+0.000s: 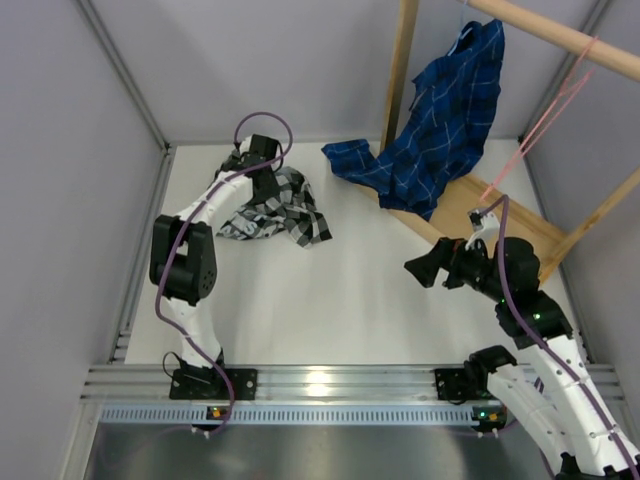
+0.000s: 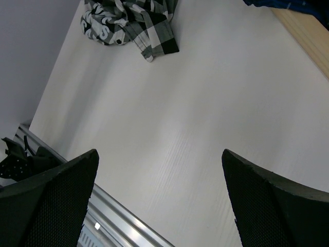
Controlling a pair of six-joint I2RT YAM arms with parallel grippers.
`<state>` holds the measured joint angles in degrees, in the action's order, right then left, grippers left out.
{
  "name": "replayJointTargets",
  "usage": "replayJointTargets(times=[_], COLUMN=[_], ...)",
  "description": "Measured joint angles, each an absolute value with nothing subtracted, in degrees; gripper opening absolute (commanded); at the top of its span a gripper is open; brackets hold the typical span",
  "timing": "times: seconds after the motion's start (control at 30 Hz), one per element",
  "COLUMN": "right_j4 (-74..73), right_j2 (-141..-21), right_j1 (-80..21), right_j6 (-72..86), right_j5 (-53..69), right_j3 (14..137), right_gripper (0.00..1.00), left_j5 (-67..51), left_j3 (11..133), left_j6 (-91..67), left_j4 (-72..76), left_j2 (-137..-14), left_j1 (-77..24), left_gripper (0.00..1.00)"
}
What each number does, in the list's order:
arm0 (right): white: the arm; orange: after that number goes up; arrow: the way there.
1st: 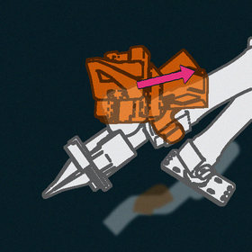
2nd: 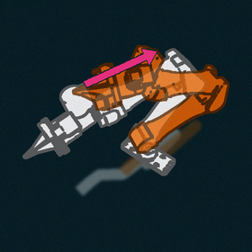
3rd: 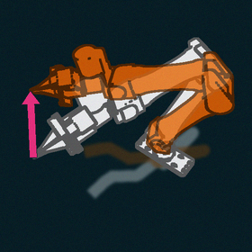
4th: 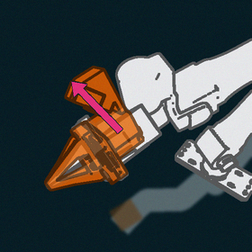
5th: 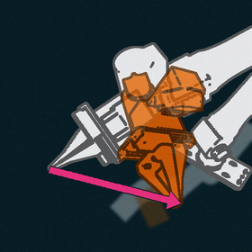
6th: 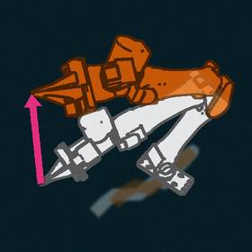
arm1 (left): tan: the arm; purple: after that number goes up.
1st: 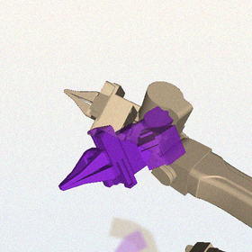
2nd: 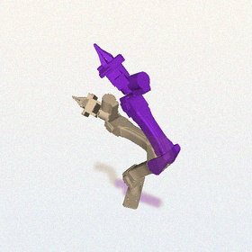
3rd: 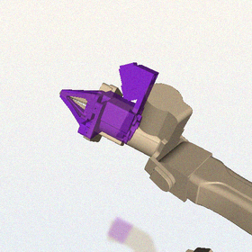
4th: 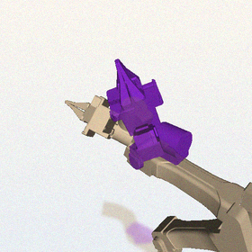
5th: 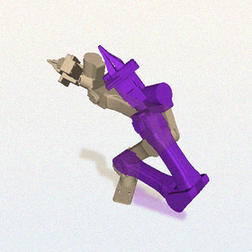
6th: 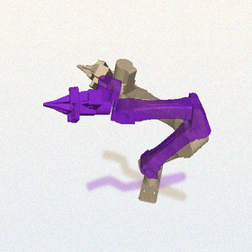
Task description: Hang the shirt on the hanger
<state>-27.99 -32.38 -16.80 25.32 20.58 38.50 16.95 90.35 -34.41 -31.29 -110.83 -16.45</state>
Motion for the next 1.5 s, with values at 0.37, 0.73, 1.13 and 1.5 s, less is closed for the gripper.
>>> replayJointTargets(times=[0.37, 0.73, 1.13, 1.5], right_j4=[-27.49, -27.42, -23.81, -10.98], right_j2=[-32.38, -32.36, -34.7, -41.21], right_j1=[-16.8, -16.8, -16.8, -17.85], right_j6=[25.32, 25.04, 24.8, 27.7], right_j5=[20.73, 20.86, 23.97, 32.29], right_j3=[37.76, 37.12, 36.38, 25.43], right_gripper=[0.99, 0.99, 0.99, 0.97], left_j5=[17.26, 15.94, 19.16, 9.87], left_j3=[90.37, 90.19, 75.64, 40.07], left_j6=[-32.75, -32.77, -30.35, -42.19], left_j4=[-31.27, -31.57, -29.91, -27.14], left_j2=[-111.2, -112.25, -69.41, -50.57], left_j1=[-16.38, -16.88, -45.76, -58.89], left_gripper=[0.37, 0.0, 0.0, 0.09])
